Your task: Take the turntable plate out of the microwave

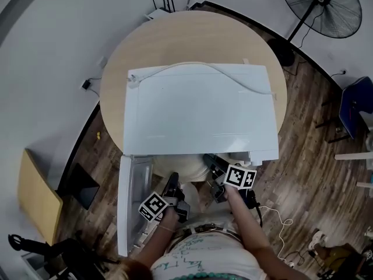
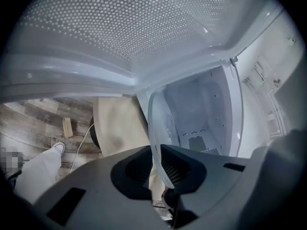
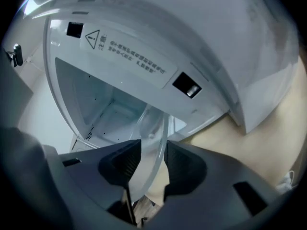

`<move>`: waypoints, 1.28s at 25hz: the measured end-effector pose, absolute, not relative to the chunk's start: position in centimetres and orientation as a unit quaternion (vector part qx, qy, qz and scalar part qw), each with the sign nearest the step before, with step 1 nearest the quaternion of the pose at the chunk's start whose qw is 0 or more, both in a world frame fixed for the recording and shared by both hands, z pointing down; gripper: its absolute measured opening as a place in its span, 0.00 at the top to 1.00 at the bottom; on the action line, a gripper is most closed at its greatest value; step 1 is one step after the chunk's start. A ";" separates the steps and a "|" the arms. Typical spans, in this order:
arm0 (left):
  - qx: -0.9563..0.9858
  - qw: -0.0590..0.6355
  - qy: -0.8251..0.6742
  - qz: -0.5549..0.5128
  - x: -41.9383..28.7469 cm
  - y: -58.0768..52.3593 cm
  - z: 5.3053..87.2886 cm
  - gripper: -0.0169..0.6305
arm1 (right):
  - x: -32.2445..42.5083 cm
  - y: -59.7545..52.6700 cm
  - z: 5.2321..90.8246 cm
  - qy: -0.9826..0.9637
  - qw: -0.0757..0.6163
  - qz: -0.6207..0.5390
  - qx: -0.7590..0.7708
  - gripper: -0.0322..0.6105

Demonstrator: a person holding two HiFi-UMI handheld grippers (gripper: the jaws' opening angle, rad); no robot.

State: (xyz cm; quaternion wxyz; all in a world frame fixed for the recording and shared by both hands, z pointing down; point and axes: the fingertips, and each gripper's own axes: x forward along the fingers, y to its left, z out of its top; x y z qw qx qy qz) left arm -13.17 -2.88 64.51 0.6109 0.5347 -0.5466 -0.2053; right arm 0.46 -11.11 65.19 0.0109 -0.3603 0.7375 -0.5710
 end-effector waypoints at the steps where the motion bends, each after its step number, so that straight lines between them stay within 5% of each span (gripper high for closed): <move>1: 0.535 0.612 -0.544 -0.205 -13.2 -2.7 64.6 0.88 | 0.3 -11.1 65.4 0.734 0.013 -0.576 -0.359 0.74; 13: 0.585 0.587 -0.534 -0.166 -12.6 -2.2 65.2 0.85 | 1.2 -10.9 65.7 0.693 0.065 -0.624 -0.355 0.86; 14: 0.598 0.573 -0.542 -0.145 -12.8 -2.4 65.3 0.83 | 1.4 -10.9 65.8 0.691 0.067 -0.624 -0.359 0.87; 16: 0.607 0.540 -0.572 -0.114 -14.3 -3.0 65.4 0.61 | 1.7 -11.0 65.7 0.689 0.067 -0.623 -0.363 0.86; 19: 0.607 0.488 -0.620 -0.093 -17.3 -4.6 65.1 0.56 | 1.9 -11.1 65.7 0.686 0.065 -0.629 -0.360 0.87; 27: 0.633 0.430 -0.638 -0.087 -18.4 -10.0 64.0 0.56 | 1.9 -10.9 65.7 0.688 0.063 -0.631 -0.354 0.87; 32: 0.590 0.452 -0.662 -0.098 -19.3 -10.8 64.8 0.63 | 1.8 -10.9 65.7 0.699 0.053 -0.619 -0.355 0.86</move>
